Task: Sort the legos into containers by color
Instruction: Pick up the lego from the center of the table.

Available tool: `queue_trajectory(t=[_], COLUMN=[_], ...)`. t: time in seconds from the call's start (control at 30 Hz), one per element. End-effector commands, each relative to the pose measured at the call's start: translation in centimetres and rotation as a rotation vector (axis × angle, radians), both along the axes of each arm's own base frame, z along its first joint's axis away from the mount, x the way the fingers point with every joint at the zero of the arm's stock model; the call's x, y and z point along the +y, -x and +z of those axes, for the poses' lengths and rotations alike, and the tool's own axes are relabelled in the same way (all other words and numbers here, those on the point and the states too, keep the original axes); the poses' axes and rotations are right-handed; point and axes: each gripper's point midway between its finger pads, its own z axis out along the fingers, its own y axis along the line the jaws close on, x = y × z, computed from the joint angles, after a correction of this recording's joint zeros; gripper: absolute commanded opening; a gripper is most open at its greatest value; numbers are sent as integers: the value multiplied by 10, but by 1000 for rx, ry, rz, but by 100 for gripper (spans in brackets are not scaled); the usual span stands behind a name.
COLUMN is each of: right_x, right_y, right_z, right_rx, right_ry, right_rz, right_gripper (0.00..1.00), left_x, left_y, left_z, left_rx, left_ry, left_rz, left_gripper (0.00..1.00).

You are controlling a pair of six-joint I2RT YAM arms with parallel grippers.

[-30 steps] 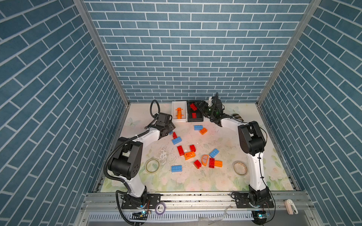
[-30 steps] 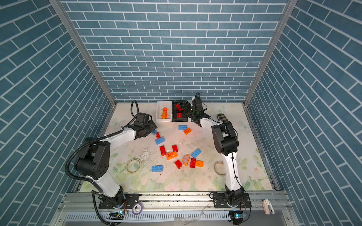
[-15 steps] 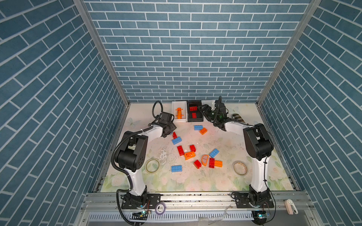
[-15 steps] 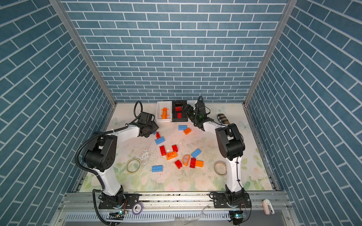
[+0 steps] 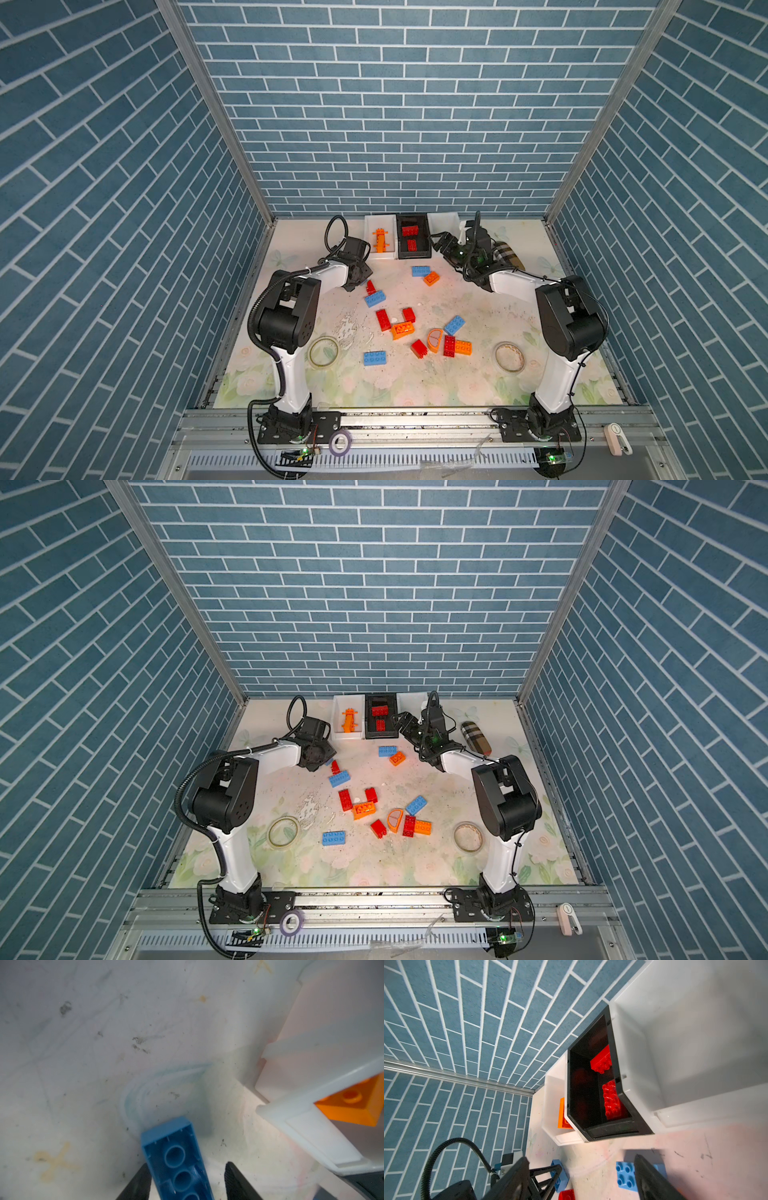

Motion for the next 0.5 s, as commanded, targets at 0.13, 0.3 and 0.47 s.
queue_trajectory(t=[0.13,0.3,0.47], right_x=[-10,-12,-15], right_y=[7,10,14], right_z=[2,3,6], right_rx=[-23,-26,-41], right_ry=[26,31,74], right_rz=[-17,-16,-5], right_gripper=[79,78,78], left_x=[23,34,38], left_y=[11,13,15], left_z=[-21,-18,-8], left_rx=[80,82,62], left_ry=[-120,-193,-229], left_rz=[-2,-22,-49], left_gripper=[47,37,32])
